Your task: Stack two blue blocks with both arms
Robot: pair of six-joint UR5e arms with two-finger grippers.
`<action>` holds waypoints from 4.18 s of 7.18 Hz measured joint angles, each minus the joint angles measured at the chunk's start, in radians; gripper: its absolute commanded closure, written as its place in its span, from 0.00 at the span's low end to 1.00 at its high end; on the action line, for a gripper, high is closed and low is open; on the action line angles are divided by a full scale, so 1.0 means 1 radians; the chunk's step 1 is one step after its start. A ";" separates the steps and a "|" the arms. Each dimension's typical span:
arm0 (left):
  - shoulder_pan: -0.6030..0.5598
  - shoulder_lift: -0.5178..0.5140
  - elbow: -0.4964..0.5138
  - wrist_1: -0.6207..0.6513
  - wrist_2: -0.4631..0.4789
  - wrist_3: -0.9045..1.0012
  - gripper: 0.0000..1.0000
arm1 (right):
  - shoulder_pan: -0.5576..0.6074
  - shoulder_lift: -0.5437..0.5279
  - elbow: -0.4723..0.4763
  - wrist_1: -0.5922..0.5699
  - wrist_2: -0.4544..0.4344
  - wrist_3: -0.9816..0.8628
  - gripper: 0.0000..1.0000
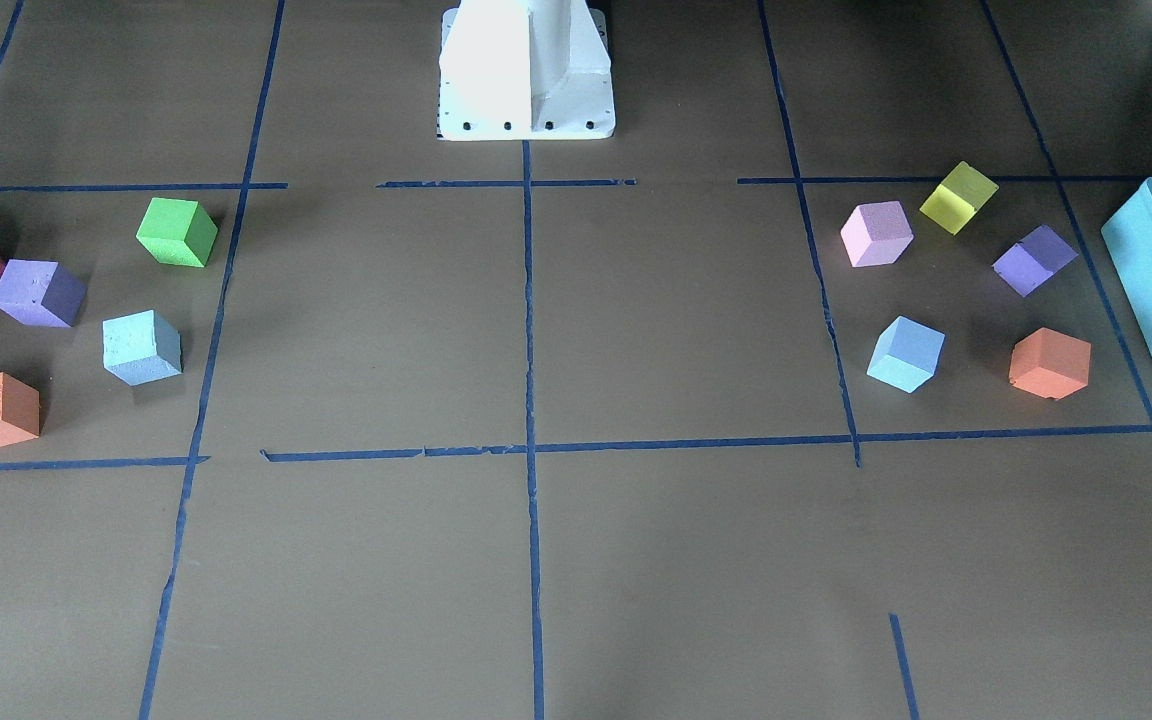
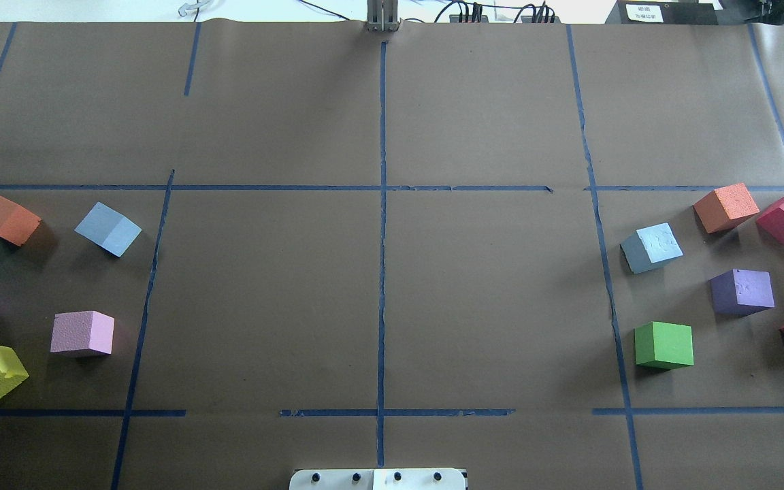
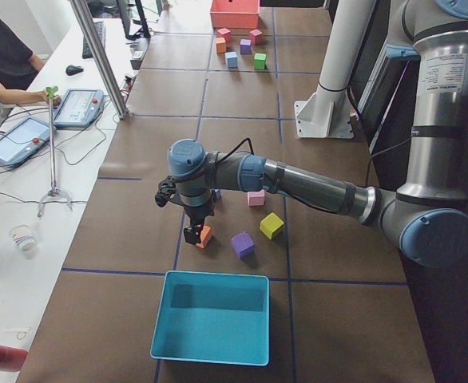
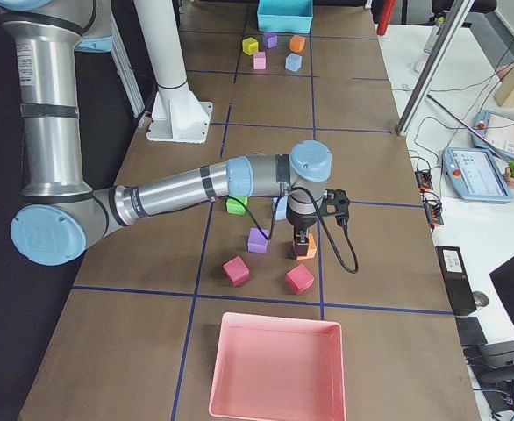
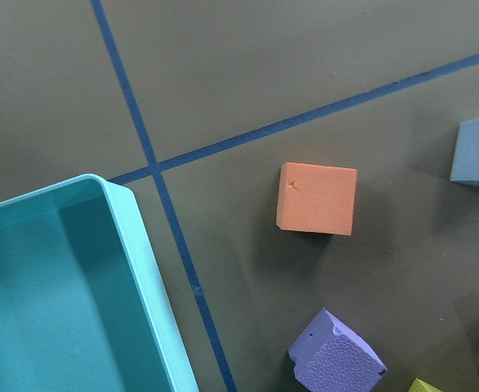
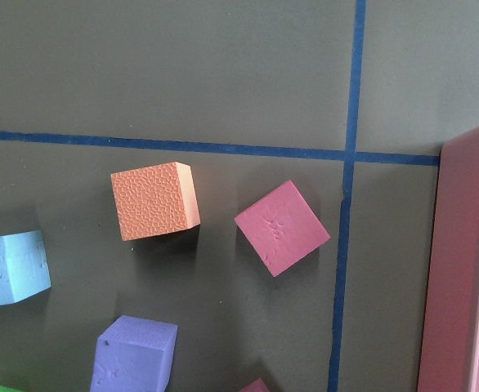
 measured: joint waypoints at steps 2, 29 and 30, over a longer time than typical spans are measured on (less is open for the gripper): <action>-0.008 0.008 0.002 0.011 0.004 0.009 0.00 | 0.000 -0.012 -0.007 0.000 0.012 -0.020 0.00; -0.010 0.059 -0.095 0.001 -0.157 -0.021 0.00 | -0.690 0.112 -0.149 0.633 -0.307 0.746 1.00; -0.010 0.059 -0.091 0.001 -0.157 -0.018 0.00 | -0.699 0.150 -0.120 0.627 -0.306 0.804 1.00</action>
